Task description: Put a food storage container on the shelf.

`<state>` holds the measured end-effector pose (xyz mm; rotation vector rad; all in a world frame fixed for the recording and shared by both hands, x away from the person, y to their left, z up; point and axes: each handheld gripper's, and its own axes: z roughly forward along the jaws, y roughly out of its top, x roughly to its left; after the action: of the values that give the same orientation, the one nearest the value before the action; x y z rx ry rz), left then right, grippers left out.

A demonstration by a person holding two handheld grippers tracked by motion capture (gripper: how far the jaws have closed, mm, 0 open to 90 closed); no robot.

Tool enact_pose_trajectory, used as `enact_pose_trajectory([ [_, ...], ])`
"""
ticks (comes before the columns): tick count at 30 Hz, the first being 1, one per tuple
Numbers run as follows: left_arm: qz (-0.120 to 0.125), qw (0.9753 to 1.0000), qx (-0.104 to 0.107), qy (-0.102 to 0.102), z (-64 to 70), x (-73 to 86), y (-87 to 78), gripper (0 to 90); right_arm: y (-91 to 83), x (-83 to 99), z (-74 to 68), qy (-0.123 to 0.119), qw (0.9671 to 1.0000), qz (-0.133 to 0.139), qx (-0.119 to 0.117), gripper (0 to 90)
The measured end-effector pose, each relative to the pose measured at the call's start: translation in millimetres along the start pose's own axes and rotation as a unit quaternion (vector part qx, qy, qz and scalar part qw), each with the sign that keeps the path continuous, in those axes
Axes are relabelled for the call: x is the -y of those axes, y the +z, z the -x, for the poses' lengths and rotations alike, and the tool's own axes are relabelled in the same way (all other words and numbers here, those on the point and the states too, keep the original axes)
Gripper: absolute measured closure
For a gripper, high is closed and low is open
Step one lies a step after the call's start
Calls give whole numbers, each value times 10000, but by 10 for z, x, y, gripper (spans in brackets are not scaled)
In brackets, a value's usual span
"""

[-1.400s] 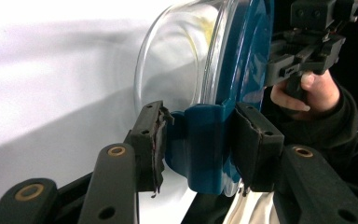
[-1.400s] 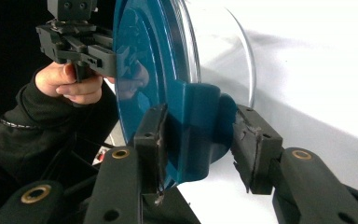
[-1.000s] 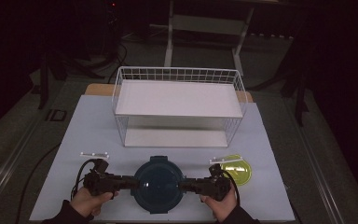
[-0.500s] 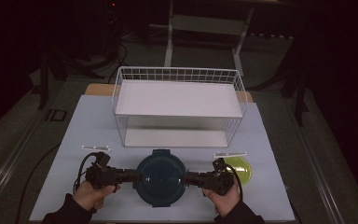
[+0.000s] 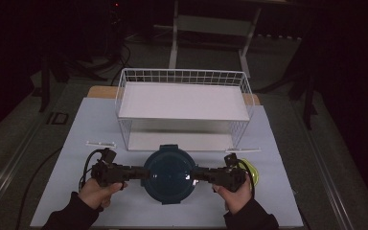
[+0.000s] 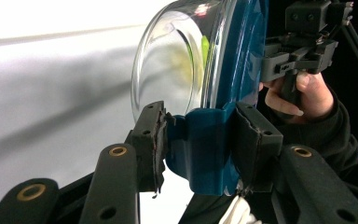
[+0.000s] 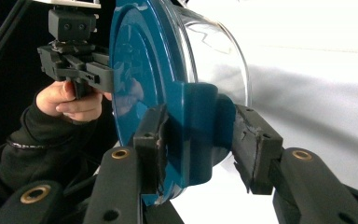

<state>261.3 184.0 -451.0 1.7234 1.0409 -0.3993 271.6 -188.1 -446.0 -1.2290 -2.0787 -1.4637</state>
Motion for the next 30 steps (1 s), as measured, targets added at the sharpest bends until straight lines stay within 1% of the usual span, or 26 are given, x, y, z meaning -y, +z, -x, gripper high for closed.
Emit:
enact_pose_trajectory([
  [6,35,9999,18,99,81,-162,-25,567,-82,-152,-55,-87,9999,117,7,570],
  [8,81,9999,27,137,116,-216,-33,568,-134,-244,-82,-151,9996,226,8,570],
  [9,84,9998,20,157,131,-245,-36,568,-134,-244,-82,-151,9996,226,8,570],
  [16,96,9997,36,206,184,-420,-49,569,-208,-413,-113,-190,9993,324,24,571],
  [20,123,9995,25,293,233,-542,-63,569,-255,-505,-132,-202,9988,443,7,571],
  [21,123,9995,25,293,233,-542,-63,569,-255,-505,-132,-202,9988,443,7,571],
  [22,163,9994,34,294,252,-613,-66,569,-269,-531,-139,-210,9987,457,16,572],
  [23,175,9994,26,313,262,-642,-67,569,-296,-588,-153,-221,9984,524,19,571],
  [25,233,9992,46,325,275,-699,-66,568,-323,-643,-164,-265,9980,570,35,572],
  [26,233,9992,46,325,275,-699,-66,568,-323,-643,-164,-265,9980,570,35,572],
  [30,261,9989,17,384,313,-864,-63,568,-376,-770,-177,-291,9972,685,75,572],
])
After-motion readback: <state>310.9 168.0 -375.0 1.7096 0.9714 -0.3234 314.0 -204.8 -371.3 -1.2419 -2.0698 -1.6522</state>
